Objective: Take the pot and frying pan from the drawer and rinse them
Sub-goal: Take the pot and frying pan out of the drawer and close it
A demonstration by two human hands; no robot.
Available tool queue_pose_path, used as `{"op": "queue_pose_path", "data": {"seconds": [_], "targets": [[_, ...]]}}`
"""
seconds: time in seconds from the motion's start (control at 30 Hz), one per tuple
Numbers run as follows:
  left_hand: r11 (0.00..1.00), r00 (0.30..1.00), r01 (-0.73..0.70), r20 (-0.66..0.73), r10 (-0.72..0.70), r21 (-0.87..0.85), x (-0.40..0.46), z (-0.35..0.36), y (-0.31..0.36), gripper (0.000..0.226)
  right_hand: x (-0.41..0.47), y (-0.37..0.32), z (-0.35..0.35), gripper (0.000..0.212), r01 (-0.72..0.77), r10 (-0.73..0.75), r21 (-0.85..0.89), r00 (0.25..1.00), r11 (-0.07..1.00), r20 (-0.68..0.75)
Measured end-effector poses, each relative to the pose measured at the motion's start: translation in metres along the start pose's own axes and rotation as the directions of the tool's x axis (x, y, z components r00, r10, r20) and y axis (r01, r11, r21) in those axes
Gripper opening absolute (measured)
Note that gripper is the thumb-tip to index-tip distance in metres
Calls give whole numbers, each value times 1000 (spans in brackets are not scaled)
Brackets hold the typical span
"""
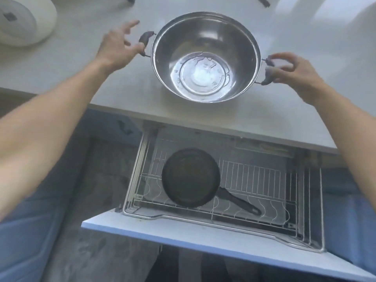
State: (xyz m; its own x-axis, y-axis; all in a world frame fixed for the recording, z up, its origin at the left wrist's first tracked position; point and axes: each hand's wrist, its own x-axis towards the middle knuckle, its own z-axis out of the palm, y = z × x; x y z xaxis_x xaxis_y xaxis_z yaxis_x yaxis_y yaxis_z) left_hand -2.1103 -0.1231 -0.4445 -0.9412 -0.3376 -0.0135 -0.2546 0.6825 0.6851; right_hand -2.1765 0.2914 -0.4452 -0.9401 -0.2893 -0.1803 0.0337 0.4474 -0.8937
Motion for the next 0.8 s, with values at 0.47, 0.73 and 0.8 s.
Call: {"op": "queue_pose_path", "data": {"seconds": [0.47, 0.73, 0.8], "targets": [[872, 657, -222, 728, -197, 436, -187, 220, -151, 42, -226, 267, 142, 46, -93, 433, -580, 762, 809, 481], [910, 718, -123, 669, -194, 396, -190, 238, -188, 43, -219, 299, 155, 32, -151, 353, -456, 846, 877, 399], [919, 726, -140, 669, -158, 369, -194, 227, -178, 43, -223, 284, 141, 32, -141, 347, -456, 845, 879, 406]]}}
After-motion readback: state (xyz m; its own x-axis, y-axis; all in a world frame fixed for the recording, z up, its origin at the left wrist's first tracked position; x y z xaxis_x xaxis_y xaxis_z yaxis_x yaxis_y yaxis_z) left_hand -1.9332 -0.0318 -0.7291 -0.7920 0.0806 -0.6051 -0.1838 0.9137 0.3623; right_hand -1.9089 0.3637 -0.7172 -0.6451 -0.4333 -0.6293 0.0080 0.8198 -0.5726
